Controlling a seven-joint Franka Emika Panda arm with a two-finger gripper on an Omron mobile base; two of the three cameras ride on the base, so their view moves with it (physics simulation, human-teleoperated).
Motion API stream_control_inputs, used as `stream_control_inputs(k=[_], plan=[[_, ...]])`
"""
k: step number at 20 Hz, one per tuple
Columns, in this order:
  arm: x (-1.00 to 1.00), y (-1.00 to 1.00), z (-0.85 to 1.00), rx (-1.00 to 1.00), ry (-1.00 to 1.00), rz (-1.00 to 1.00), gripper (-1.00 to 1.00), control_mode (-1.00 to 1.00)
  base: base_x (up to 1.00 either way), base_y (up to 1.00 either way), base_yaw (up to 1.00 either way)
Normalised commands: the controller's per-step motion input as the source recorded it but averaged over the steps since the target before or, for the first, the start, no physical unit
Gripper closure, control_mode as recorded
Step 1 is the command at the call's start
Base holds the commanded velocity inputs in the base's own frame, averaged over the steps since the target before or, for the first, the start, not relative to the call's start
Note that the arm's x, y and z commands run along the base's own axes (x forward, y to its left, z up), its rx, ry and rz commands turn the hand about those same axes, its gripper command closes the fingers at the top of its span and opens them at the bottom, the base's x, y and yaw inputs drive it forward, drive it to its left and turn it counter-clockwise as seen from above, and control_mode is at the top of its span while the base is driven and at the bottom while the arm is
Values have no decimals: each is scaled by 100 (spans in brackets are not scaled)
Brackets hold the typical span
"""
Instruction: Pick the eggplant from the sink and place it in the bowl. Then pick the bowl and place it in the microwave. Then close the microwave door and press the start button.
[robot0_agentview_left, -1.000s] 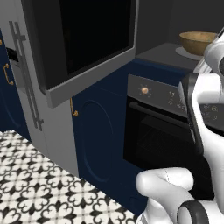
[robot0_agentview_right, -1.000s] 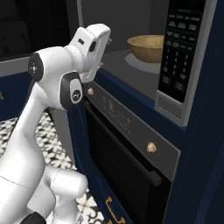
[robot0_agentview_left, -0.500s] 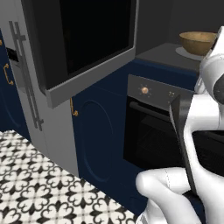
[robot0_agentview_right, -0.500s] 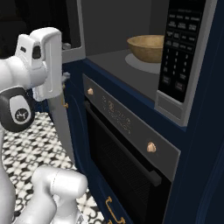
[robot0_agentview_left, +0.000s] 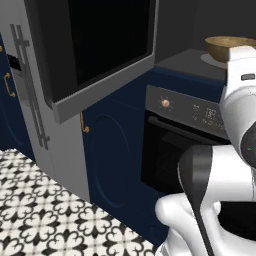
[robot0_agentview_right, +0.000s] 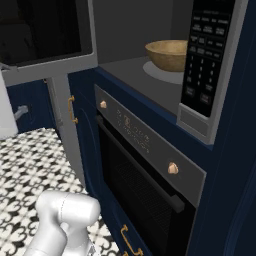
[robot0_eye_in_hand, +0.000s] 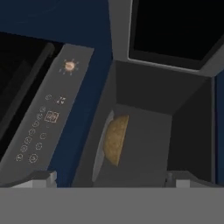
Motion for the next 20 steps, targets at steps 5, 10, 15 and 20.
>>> stream_control_inputs(k=[5,10,15,20], plan=[[-77,90,-38,0,-13,0,-100,-100,0,0,0],[-24,100,-52,-8,-17,-8,-100,-100,0,0,0],[0,85,-37,-13,-11,-8,-100,-100,0,0,0],[20,64,-20,-9,-2,-5,-100,-100,0,0,0]])
